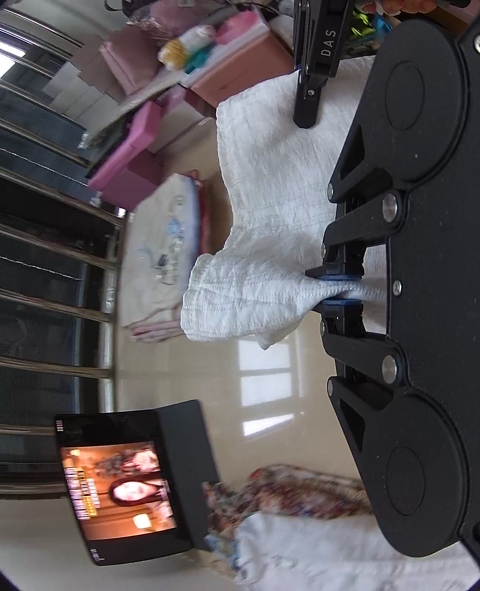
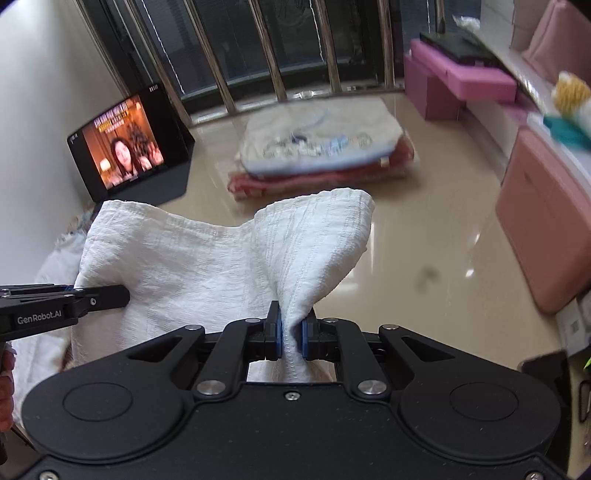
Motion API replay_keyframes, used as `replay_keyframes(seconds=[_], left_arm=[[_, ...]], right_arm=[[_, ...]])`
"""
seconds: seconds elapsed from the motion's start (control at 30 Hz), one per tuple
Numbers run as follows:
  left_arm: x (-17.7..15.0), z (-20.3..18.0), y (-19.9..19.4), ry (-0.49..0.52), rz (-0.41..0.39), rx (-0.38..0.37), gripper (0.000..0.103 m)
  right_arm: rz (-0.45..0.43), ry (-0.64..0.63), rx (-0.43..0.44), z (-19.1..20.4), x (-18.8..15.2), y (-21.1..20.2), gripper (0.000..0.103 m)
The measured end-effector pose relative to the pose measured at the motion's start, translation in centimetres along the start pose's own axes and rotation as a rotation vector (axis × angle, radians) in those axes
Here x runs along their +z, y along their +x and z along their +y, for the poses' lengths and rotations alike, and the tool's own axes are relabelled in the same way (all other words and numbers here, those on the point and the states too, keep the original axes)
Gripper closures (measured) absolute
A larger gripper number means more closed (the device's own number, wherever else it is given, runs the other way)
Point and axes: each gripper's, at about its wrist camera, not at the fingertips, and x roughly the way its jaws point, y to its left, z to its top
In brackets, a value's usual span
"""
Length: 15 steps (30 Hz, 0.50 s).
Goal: Fold clothes
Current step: 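Grasp the folded dress with both grippers and carry it to the clothes stack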
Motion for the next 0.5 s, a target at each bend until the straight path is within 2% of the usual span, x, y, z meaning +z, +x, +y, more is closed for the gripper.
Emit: replay_keyframes(seconds=[0.17,0.5], left_arm=[[4.1,-0.4,-2.5,0.013,-0.041,-0.014,0.094],[11.3,-2.5,-3.4,-0.007,-0.092,-0.038,0.094]], right_arm=[[-0.032,-0.025,-0.022,1.8,4.6,-2.7,0.094],[-0.029,-0.134,-0.059,2.1,13.3,-4.5,0.094]])
